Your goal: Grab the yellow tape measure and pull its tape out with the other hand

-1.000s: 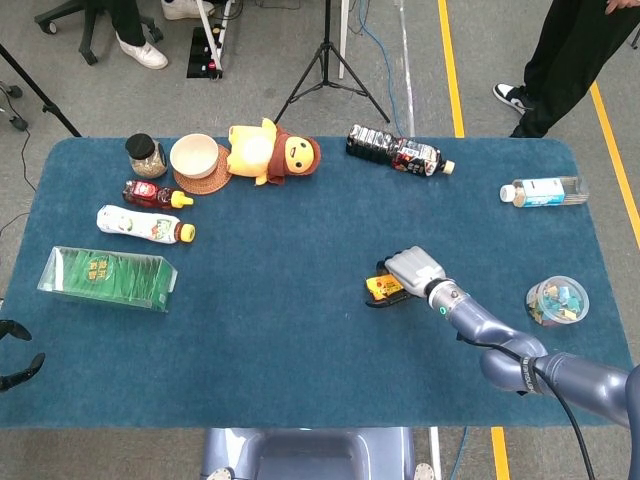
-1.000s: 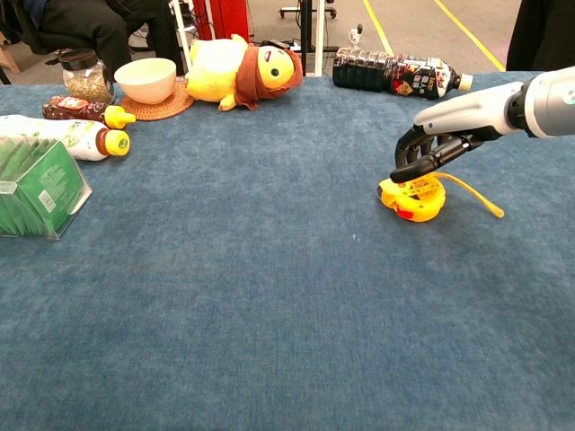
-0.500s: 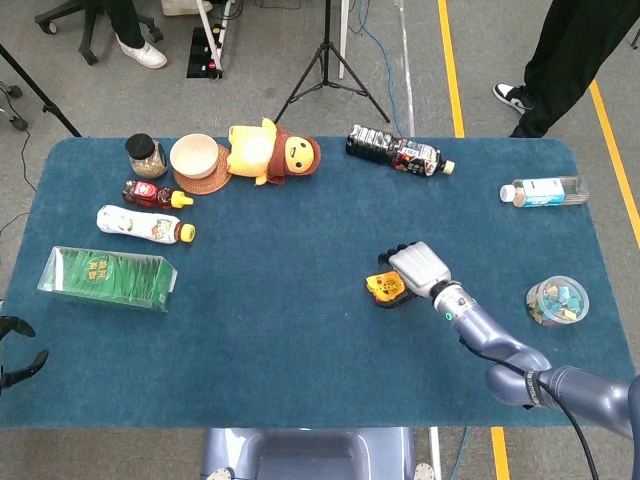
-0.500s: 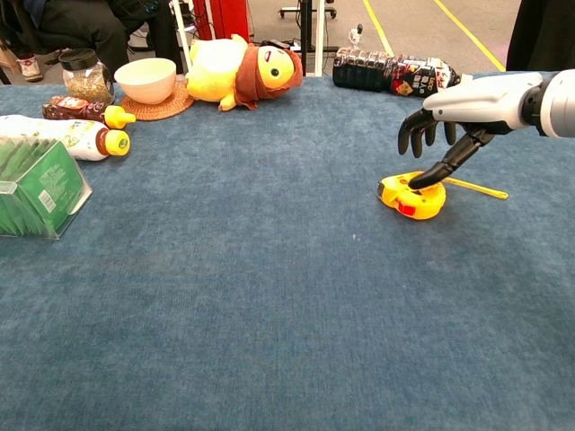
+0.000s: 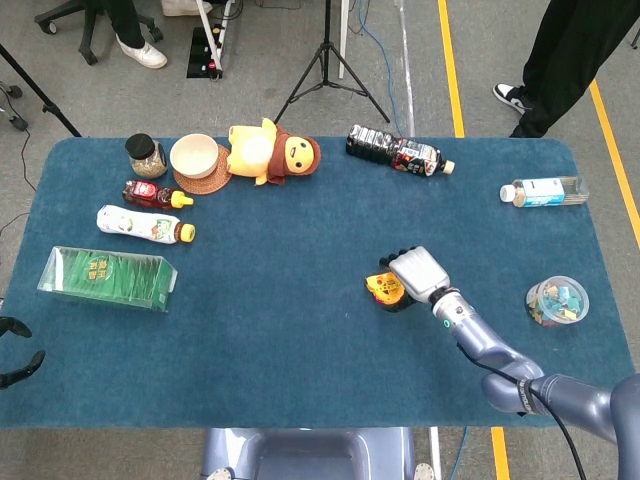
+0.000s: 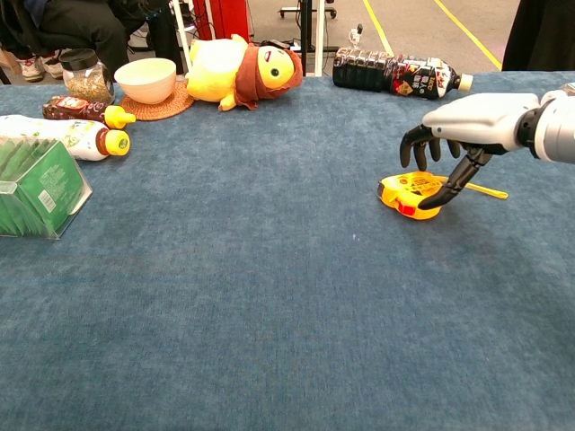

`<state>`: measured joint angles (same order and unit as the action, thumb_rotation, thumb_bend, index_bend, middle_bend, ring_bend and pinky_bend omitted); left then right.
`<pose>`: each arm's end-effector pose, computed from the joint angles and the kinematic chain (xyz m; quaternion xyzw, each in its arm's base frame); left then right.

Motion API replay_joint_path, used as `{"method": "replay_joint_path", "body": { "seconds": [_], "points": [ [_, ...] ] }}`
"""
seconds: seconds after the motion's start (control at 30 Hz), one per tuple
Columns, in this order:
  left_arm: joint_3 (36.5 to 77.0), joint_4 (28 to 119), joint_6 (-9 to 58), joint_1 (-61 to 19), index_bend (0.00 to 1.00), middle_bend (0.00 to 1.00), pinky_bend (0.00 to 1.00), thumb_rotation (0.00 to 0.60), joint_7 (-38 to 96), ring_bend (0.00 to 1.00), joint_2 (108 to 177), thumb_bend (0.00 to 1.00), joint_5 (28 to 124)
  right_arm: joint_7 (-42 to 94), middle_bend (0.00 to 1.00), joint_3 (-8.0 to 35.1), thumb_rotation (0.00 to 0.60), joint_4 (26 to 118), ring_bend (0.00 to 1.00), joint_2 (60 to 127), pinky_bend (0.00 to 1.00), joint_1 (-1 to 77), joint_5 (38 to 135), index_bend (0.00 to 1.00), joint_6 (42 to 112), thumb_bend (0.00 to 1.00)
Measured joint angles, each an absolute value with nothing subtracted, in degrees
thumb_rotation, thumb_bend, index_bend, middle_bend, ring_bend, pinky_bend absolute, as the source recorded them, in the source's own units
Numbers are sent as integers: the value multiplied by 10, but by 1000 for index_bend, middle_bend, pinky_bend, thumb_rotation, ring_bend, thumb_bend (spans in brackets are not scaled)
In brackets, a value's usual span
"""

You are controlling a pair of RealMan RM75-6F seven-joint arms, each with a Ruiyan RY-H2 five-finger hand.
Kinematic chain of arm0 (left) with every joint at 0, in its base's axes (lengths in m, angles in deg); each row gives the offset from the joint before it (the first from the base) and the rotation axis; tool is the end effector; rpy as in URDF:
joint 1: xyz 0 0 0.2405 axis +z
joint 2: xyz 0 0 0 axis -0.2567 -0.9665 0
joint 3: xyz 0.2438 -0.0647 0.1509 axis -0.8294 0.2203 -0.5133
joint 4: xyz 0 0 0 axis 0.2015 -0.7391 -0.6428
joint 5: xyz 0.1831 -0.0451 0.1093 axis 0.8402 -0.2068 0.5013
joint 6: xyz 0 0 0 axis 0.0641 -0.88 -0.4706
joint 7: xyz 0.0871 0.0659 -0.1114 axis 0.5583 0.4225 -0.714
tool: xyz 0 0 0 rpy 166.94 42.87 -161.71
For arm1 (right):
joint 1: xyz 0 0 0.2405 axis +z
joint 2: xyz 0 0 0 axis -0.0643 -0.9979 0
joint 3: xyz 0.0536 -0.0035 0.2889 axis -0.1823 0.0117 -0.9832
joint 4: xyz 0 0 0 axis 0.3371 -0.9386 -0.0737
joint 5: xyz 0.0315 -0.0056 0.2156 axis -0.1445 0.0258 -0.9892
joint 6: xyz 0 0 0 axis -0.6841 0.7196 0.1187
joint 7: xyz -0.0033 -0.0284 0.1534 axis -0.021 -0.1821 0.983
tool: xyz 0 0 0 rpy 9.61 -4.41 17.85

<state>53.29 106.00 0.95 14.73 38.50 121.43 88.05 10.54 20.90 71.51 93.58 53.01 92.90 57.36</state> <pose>-0.3481 0.1686 0.1803 -0.5007 -0.4482 -0.3369 0.6594 -0.2085 -0.4223 -0.0064 0.8244 -0.2898 0.2587 0.4117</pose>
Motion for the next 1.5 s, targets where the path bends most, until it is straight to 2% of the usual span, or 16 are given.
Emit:
{"method": "replay_joint_path", "body": {
  "seconds": [0.53, 1.23, 1.5],
  "points": [
    [534, 1067, 6, 150, 499, 464, 337, 600, 392, 329, 1210, 197, 880, 132, 405, 218, 332, 643, 407, 975, 421, 521, 982, 350, 579, 186],
    [535, 1065, 4, 154, 499, 464, 337, 600, 391, 329, 1208, 197, 872, 159, 437, 208, 338, 606, 441, 999, 442, 522, 1007, 398, 569, 185],
    [534, 1062, 3, 157, 499, 464, 337, 600, 387, 330, 1207, 197, 871, 165, 494, 205, 343, 592, 498, 1009, 474, 521, 1009, 462, 564, 185]
  ]
}}
